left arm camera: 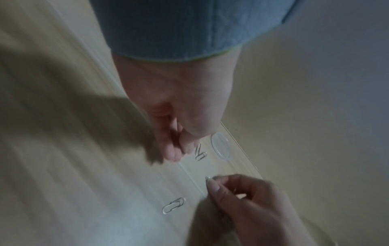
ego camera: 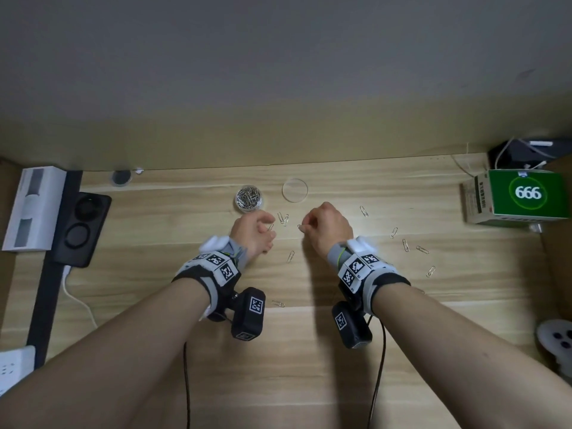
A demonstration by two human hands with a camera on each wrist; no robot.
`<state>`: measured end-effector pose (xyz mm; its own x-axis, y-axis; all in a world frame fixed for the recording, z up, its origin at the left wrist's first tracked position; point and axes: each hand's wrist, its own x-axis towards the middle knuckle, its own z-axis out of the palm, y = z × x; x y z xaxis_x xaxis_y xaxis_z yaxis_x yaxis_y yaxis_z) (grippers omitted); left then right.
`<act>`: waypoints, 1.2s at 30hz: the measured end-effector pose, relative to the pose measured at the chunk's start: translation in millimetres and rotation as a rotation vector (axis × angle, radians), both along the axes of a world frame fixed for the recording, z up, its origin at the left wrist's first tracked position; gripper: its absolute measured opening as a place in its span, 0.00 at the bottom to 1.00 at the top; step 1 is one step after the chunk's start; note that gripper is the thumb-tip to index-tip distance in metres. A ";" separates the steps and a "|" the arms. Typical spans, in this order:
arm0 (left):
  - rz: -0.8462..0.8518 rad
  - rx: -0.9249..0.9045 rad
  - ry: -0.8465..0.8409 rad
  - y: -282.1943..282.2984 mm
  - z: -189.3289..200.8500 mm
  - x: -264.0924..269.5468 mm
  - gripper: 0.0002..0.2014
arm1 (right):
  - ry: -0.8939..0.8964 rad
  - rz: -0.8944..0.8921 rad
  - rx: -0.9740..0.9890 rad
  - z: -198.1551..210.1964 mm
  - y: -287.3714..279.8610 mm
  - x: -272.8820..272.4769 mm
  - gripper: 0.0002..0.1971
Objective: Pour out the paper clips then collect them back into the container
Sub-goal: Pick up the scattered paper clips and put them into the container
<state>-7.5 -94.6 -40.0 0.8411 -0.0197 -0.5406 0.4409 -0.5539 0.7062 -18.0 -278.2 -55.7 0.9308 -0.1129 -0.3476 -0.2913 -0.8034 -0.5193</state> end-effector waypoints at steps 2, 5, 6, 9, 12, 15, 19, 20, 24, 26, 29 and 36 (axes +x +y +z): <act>0.043 -0.038 0.068 -0.3 2.4 -0.3 0.09 | -0.011 0.056 -0.040 -1.3 0.5 -2.4 0.05; 0.127 -0.088 0.168 -6.1 3.2 -0.4 0.10 | -0.024 0.109 -0.040 -0.5 -2.0 -9.2 0.07; 0.149 -0.098 0.198 -9.1 2.9 0.3 0.12 | -0.025 0.070 0.009 0.1 -3.9 -11.8 0.07; 0.190 -0.118 0.251 -17.6 4.7 2.0 0.16 | -0.017 -0.214 0.344 1.6 -13.1 -17.2 0.05; 0.217 -0.094 0.275 -27.0 10.8 7.2 0.10 | -0.001 -0.397 0.707 7.1 -26.6 -23.4 0.05; 0.155 0.044 0.205 -36.5 14.5 14.8 0.11 | 0.051 -0.410 0.836 12.1 -44.0 -31.0 0.12; -0.052 0.380 0.083 -41.0 4.7 15.9 0.23 | 0.233 -0.622 1.002 12.6 -60.6 -36.3 0.09; -0.090 0.435 0.070 -42.3 2.4 15.3 0.31 | 0.265 -0.683 1.051 12.6 -63.2 -37.4 0.07; -0.179 0.555 0.031 -52.9 2.2 17.3 0.34 | 0.290 -0.749 1.004 13.2 -70.7 -39.8 0.09; -0.199 0.585 0.008 -58.8 3.8 17.5 0.24 | 0.253 -0.685 0.851 11.1 -72.5 -39.3 0.12; -0.299 0.637 -0.022 -64.4 2.6 11.3 0.14 | 0.174 -0.573 0.659 3.1 -69.0 -36.5 0.13; -0.424 0.672 -0.008 -62.7 3.6 -0.6 0.10 | 0.131 -0.307 0.199 -3.1 -48.7 -23.7 0.21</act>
<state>-8.1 -157.3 -36.4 0.8390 -0.0110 -0.5440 0.0929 -0.9822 0.1631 -41.7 -326.9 -58.8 0.8103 -0.2976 -0.5048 -0.5770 -0.5554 -0.5988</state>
